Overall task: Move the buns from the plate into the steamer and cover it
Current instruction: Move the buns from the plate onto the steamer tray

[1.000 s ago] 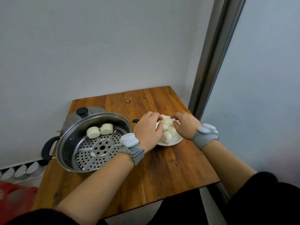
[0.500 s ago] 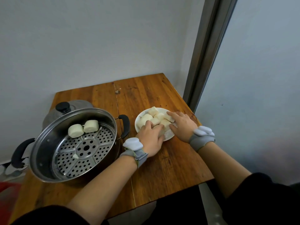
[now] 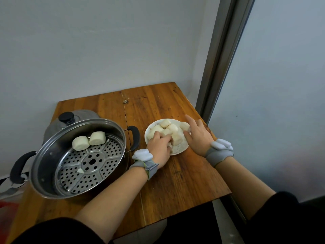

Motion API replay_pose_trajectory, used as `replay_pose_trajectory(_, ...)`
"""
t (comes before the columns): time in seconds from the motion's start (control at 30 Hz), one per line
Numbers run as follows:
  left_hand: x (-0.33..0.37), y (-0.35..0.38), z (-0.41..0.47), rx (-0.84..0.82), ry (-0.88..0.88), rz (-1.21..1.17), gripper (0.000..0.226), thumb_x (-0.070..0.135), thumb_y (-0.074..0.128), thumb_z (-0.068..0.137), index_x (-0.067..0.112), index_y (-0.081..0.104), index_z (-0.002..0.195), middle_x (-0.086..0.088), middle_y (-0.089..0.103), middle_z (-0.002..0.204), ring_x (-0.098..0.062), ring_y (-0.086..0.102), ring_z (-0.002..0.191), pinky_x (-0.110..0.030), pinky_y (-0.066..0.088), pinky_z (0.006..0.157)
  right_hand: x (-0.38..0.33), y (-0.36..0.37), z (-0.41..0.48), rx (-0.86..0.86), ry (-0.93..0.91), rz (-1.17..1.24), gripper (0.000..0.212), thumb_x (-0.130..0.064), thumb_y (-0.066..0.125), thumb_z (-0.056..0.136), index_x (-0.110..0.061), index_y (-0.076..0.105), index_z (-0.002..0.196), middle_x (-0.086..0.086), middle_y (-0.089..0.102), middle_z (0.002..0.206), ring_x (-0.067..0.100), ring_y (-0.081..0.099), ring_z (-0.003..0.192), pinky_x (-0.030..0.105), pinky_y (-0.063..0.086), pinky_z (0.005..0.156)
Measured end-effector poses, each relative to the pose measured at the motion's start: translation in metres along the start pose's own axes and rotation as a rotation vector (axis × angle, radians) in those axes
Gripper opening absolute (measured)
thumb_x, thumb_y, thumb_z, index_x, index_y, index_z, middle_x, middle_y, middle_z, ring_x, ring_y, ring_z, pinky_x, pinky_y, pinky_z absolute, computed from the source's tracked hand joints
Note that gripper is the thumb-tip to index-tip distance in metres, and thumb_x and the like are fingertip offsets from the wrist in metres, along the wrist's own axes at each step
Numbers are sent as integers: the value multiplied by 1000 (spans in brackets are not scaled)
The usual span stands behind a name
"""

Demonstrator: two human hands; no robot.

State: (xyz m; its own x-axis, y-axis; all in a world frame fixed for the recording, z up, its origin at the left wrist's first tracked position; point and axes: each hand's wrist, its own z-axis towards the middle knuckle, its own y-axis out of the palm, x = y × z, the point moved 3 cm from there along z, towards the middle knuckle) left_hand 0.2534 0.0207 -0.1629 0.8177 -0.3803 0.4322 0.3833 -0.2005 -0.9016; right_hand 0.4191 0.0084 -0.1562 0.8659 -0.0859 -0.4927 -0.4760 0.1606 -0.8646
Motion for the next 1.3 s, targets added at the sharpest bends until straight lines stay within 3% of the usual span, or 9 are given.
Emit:
replay_pose_trajectory(0.3, 4, 5, 0, -117, -2, 58, 42, 24, 48, 97, 30, 48, 138, -9, 34, 135, -33, 50, 119, -37, 46, 97, 3, -12, -16, 36, -26, 29, 33, -34, 46, 101, -35, 44, 134, 5, 44, 130, 22, 60, 97, 33, 54, 82)
replay_pose_trajectory(0.4, 7, 9, 0, -139, -17, 60, 40, 28, 43, 98, 30, 49, 138, -11, 33, 139, -34, 46, 123, -39, 41, 105, 3, -17, -23, 50, -21, 20, 31, -33, 46, 101, -35, 46, 131, 5, 44, 128, 21, 60, 95, 32, 53, 82)
replay_pose_trajectory(0.47, 8, 10, 1, -129, -17, 52, 36, 32, 43, 97, 28, 53, 131, -12, 38, 134, -36, 50, 116, -40, 44, 101, 3, -19, -26, 63, -13, 27, 30, -33, 48, 100, -36, 46, 130, 4, 44, 128, 19, 57, 95, 31, 53, 82)
replay_pose_trajectory(0.6, 9, 2, -3, -32, -1, 8, 23, 27, 50, 94, 21, 52, 116, -12, 44, 121, -31, 54, 93, -32, 44, 75, -1, -24, -26, 116, -11, 68, 25, -28, 52, 99, -32, 48, 123, 3, 47, 130, 16, 52, 98, 27, 47, 81)
replay_pose_trajectory(0.67, 9, -6, -6, 21, 12, -31, 20, 23, 50, 95, 19, 51, 114, -11, 45, 119, -29, 53, 89, -31, 41, 72, -7, -27, -26, 144, -29, 99, 25, -24, 53, 98, -30, 49, 121, 4, 52, 125, 17, 53, 96, 27, 44, 79)
replay_pose_trajectory(0.8, 13, -34, -15, 137, 93, -149, 27, 22, 49, 95, 21, 51, 122, -8, 42, 125, -26, 53, 94, -31, 43, 75, -20, -34, -19, 195, -44, 170, 26, -22, 55, 96, -29, 49, 119, 3, 56, 118, 17, 54, 91, 27, 43, 76)
replay_pose_trajectory(1.0, 11, -99, -44, 308, 187, -228, 32, 24, 51, 93, 21, 55, 125, -4, 40, 126, -19, 52, 107, -31, 46, 93, -59, -39, -6, 312, -83, 267, 27, -26, 59, 95, -33, 53, 120, 5, 54, 120, 17, 58, 92, 30, 49, 78)
replay_pose_trajectory(1.2, -45, -155, -75, 440, 98, -246, 24, 21, 52, 93, 19, 58, 117, -5, 43, 121, -13, 52, 95, -20, 39, 85, -124, -31, -7, 315, -195, 388, 33, -18, 60, 94, -34, 64, 123, 5, 49, 128, 19, 55, 108, 34, 53, 90)
replay_pose_trajectory(1.3, -81, -173, -90, 428, 53, -181, 21, 19, 50, 95, 17, 60, 113, -6, 44, 118, -17, 49, 103, -22, 35, 89, -165, -20, -13, 261, -307, 386, 34, -16, 63, 91, -33, 66, 121, 5, 49, 126, 21, 57, 107, 39, 55, 90)
